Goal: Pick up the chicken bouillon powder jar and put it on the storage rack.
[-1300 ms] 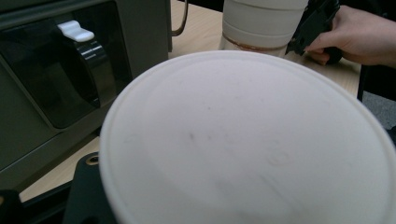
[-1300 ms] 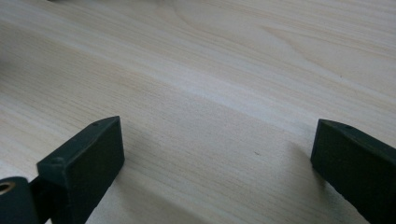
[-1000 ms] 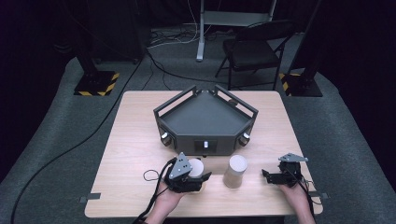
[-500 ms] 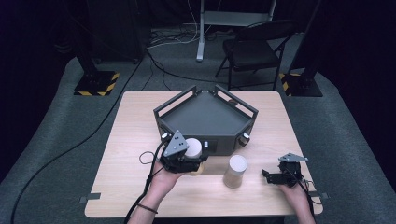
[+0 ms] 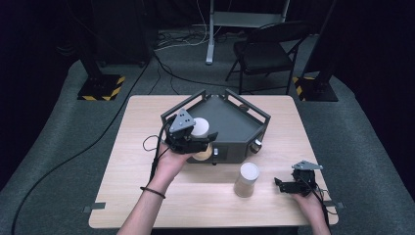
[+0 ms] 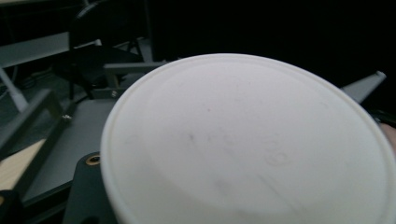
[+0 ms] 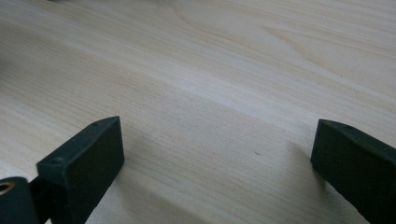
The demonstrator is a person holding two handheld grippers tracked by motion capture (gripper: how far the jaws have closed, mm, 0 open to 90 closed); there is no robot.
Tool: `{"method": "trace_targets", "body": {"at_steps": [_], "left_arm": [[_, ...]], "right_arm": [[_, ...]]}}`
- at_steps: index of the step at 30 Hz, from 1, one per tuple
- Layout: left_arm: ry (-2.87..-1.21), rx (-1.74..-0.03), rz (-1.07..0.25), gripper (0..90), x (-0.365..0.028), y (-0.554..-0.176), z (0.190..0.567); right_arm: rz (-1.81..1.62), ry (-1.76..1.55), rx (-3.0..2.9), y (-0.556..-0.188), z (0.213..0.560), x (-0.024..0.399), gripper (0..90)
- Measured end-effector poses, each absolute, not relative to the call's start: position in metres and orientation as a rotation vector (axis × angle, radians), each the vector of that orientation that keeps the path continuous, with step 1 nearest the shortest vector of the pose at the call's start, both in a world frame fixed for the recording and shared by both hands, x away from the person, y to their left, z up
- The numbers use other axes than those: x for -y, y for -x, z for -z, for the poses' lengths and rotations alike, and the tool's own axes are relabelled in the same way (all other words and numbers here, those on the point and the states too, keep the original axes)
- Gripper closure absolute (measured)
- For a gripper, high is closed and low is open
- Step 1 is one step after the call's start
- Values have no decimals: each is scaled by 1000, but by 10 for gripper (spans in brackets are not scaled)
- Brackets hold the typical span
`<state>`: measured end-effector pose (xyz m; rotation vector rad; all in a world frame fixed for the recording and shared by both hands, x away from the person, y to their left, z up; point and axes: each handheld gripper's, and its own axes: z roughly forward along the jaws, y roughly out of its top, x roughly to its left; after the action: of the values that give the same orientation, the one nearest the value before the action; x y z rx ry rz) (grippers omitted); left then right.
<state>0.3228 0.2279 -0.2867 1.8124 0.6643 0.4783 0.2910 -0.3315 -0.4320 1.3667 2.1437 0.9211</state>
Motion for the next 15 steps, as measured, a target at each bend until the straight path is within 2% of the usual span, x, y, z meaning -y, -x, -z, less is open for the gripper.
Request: {"method": "trace_targets", "body": {"at_steps": [15], "left_arm": [[-1784,-800,-601,356,-209,-365,274]], "right_arm": [[-924,-1365,-2148,-291,432,332,15]]}}
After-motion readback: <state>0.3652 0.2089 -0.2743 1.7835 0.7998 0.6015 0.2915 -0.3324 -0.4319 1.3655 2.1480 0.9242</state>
